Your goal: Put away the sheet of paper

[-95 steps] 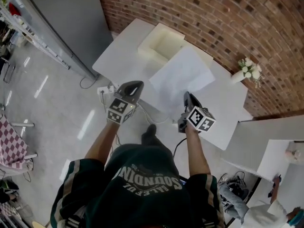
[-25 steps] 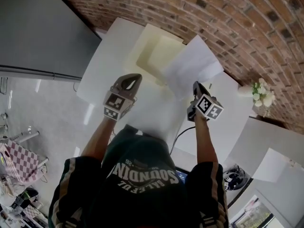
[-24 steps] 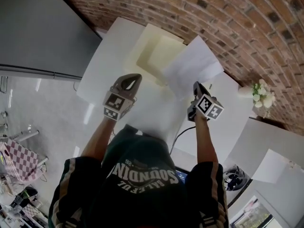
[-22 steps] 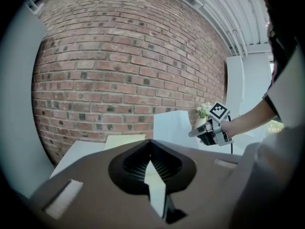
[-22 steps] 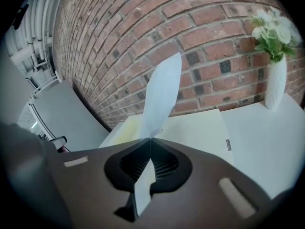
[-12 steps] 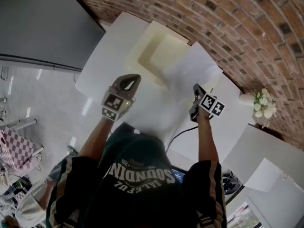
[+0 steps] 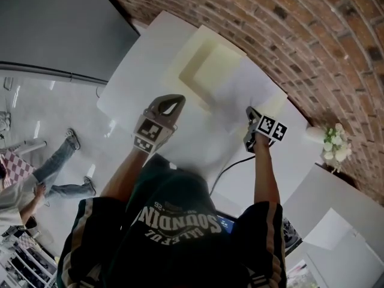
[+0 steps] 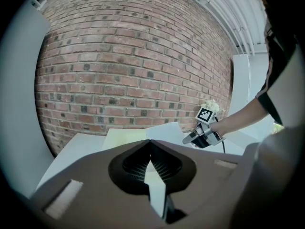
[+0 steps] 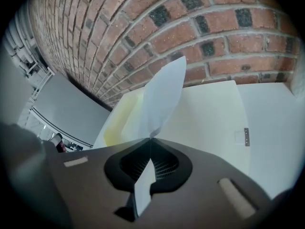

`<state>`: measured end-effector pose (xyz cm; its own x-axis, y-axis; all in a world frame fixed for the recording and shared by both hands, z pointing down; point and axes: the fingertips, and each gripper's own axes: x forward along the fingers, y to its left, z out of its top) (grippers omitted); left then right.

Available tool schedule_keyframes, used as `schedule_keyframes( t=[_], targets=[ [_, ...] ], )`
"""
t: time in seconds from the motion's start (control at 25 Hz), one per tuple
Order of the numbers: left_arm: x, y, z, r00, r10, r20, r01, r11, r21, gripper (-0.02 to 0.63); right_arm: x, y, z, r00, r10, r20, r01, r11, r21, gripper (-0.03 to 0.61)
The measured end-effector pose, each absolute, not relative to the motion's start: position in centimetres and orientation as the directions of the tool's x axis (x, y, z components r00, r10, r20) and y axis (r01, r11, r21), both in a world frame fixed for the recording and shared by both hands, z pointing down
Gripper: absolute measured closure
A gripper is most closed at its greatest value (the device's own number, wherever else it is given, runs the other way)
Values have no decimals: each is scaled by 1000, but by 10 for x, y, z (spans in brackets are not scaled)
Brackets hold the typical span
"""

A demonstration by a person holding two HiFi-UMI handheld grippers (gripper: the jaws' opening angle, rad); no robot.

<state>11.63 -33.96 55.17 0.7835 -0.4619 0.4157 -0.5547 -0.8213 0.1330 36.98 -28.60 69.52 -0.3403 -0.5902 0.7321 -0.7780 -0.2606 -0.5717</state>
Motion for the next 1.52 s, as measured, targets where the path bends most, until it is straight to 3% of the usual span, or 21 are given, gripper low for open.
schedule_keyframes(
  t=[0.68,1.52],
  targets=[
    [126,-345,559,784,-452,426,-556,-817,156,604,386,-279,735,-326,-521,789,-750,-366,-551,577],
    [111,-348,570,761,-469,449,-587,-792,167,604,353,-335,748,-375,-505,778,-782,-279,-558,577]
  ],
)
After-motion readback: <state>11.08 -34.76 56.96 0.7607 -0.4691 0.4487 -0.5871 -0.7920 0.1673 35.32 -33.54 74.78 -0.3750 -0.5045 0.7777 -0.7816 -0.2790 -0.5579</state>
